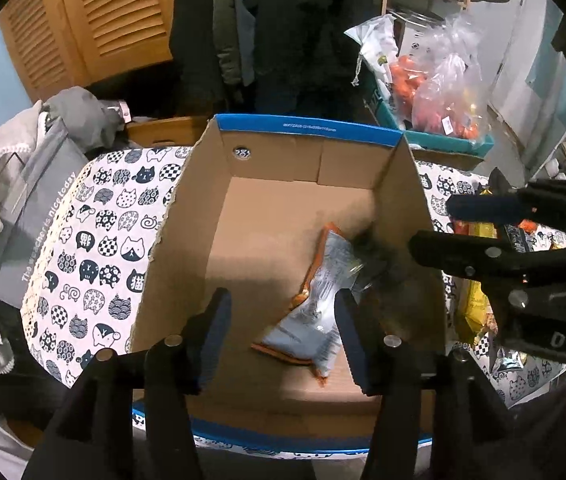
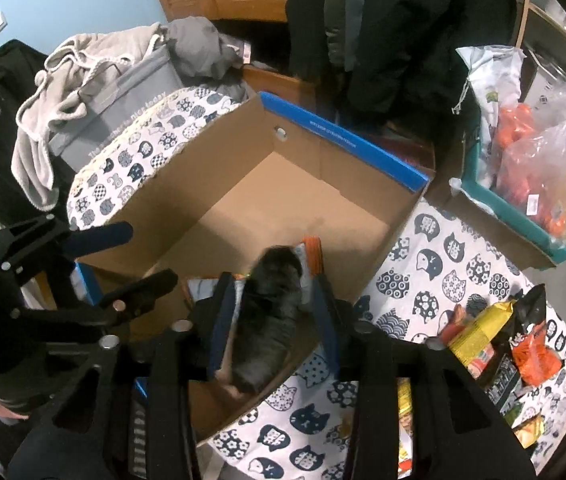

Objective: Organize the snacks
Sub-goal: 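Release the black bag into the box with the right tool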

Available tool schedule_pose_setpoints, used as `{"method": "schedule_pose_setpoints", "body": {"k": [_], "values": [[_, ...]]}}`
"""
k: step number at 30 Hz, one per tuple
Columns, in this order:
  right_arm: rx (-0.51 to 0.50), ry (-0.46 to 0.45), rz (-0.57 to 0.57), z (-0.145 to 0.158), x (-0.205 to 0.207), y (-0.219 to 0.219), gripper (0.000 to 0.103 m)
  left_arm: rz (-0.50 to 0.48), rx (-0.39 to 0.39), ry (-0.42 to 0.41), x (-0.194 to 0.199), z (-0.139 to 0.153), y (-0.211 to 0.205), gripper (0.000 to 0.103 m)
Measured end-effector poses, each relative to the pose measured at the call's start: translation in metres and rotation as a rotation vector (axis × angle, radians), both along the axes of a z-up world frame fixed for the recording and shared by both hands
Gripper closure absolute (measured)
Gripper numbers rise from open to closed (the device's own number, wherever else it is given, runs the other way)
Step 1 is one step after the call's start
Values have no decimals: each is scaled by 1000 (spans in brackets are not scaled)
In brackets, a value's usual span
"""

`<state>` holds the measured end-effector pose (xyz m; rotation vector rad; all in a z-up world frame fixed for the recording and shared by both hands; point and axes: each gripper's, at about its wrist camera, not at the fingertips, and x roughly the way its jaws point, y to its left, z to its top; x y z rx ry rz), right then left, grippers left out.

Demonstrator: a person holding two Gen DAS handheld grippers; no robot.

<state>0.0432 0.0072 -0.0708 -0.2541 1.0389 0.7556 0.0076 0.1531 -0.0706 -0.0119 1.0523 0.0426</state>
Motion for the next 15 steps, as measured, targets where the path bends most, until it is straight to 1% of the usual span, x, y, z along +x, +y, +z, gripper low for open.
{"method": "schedule_pose_setpoints", "body": {"k": [2,6,9,15], "values": [[4,-26,-10,5,-1,-3,45,-5,-3,-3,1,1,-3,49],[15,-48,-38,14,-2,-14,39,-22,-8,-11,3,5,-13,49],[9,-64,-66,18,-2,-25,37,-46,-3,-20,4,9,-24,49],[5,-81,-123,21,-3,-53,36,-87,7,-31,5,13,-44,49]]}}
